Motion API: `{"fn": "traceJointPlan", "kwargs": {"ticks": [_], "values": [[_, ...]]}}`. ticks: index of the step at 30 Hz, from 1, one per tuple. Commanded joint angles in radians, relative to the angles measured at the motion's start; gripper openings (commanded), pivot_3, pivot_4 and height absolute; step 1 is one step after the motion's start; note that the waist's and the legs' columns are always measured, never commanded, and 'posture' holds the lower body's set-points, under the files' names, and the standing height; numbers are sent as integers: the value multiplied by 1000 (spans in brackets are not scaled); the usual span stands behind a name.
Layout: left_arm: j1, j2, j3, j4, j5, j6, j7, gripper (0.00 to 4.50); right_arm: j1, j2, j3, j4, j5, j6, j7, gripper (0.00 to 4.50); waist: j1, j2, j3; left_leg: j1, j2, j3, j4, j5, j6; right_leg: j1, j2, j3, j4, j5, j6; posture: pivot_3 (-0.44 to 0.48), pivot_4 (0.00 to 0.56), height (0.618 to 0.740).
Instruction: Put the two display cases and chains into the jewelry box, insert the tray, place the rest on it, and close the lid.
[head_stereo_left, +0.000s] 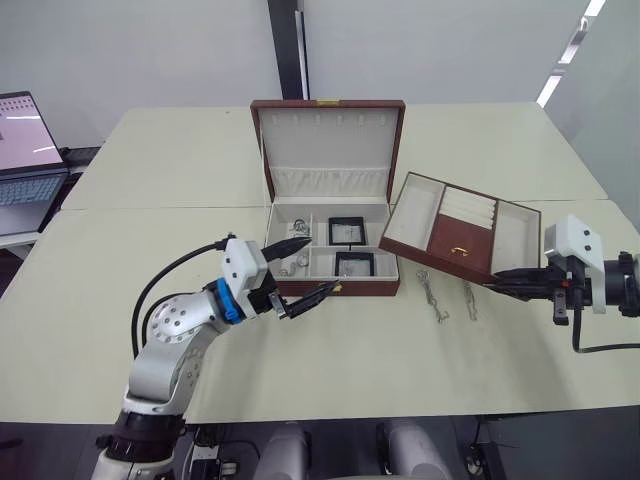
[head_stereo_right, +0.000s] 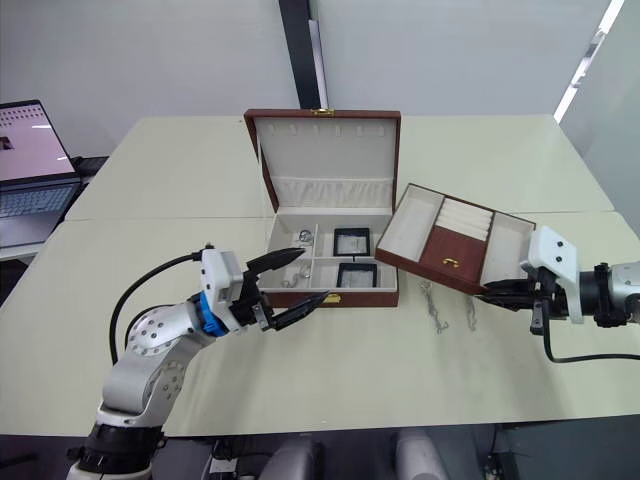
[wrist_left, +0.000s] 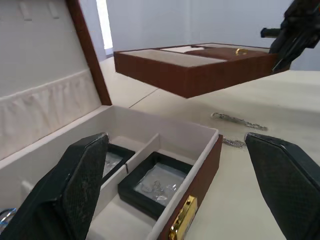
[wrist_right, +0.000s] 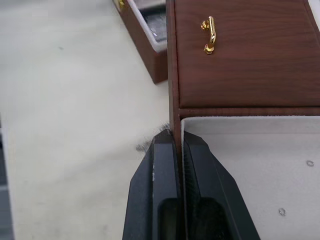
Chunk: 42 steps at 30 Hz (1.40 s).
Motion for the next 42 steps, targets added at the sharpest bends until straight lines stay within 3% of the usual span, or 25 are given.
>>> {"fn": "traceJointPlan", "kwargs": {"ticks": [1, 12, 19, 30, 42], "values": [[58, -1, 47, -94, -16, -8, 51, 4500, -87, 2, 36, -58, 50, 32, -2, 27, 2, 0, 0, 0, 0, 0, 0, 0, 0, 0, 0, 0, 0, 0, 0, 0, 150, 740], [339, -32, 129, -263, 6, -41, 192, 4500, -407, 213, 394, 76, -109, -41, -12, 27, 3, -2, 1, -1, 0, 0, 0, 0, 0, -1, -1, -1, -1, 0, 0, 0, 150, 740], [441, -80, 135, -326, 26, -53, 276, 4500, -555, 351, 535, 210, -226, -47, -29, 27, 3, -2, 1, -1, 0, 0, 0, 0, 0, -1, -1, -1, -1, 0, 0, 0, 150, 740], [489, -94, 151, -380, 19, -47, 330, 4500, -633, 454, 626, 304, -341, -65, -48, 27, 2, -2, 1, -1, 0, -1, -1, 0, 0, -2, -1, -1, -1, 0, 0, 0, 150, 740], [473, -84, 151, -352, 19, -56, 333, 4500, -641, 494, 639, 331, -399, -51, -54, 27, 1, -2, 1, -1, 0, -1, -1, 0, 0, -2, -1, -1, -1, 0, 0, 0, 150, 740]]}}
